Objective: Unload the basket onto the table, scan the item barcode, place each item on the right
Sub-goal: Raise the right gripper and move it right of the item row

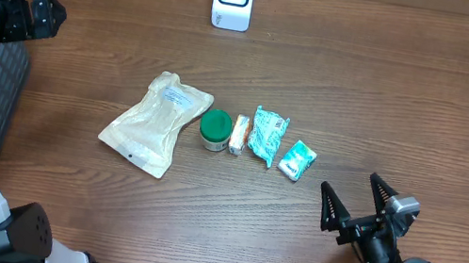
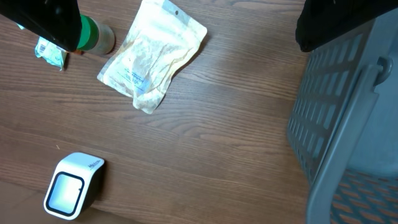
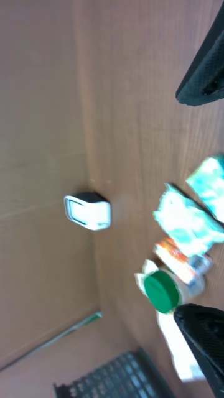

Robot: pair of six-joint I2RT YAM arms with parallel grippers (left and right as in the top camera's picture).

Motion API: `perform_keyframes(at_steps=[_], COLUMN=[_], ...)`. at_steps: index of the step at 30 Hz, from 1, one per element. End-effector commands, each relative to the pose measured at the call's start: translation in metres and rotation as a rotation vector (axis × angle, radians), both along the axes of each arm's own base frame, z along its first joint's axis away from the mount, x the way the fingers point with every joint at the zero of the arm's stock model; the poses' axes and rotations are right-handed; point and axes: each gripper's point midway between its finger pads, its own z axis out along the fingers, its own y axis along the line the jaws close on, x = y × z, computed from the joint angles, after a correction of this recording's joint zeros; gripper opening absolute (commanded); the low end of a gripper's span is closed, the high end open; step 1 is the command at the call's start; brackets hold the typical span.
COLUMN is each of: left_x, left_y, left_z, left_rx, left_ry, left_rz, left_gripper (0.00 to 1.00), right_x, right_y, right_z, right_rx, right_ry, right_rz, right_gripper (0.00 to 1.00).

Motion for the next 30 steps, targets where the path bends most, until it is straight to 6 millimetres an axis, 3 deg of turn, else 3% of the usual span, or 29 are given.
perform_keyframes(at_steps=[1, 7, 12, 19, 22, 30], left_x=[0.001, 0.001, 0.001, 0.001, 0.001, 0.001], left_y=[-0.001, -0.001, -0.001, -0.001, -0.001, -0.001], left_z=[0.000, 0.000, 0.000, 0.000, 0.000, 0.000], left_rx=[0.013, 0.013, 0.013, 0.013, 0.013, 0.013], left_ry=[0.001, 0.001, 0.001, 0.001, 0.001, 0.002], left_rz=[-0.016, -0.016, -0.016, -0.016, -0.016, -0.016], left_gripper=[1.00, 1.00, 1.00, 1.00, 1.00, 1.00], right_x=[-0.014, -0.026, -0.025, -0.015, -0.011, -0.006], right_y=[0.005, 0.001, 0.000, 0.003, 0.012, 0.016], right_z=[0.045, 0.090, 0.110, 0.111, 0.116, 0.088], right_rx=[0.010, -0.044, -0.051, -0.055, -0.037, -0.020], right_ry=[-0.049, -0.007, 0.137, 0.446, 0.501, 0.656], right_rz=[0.035, 0.020, 0.013, 0.039, 0.091, 0.115], right_gripper=[1.00, 1.00, 1.00, 1.00, 1.00, 1.00])
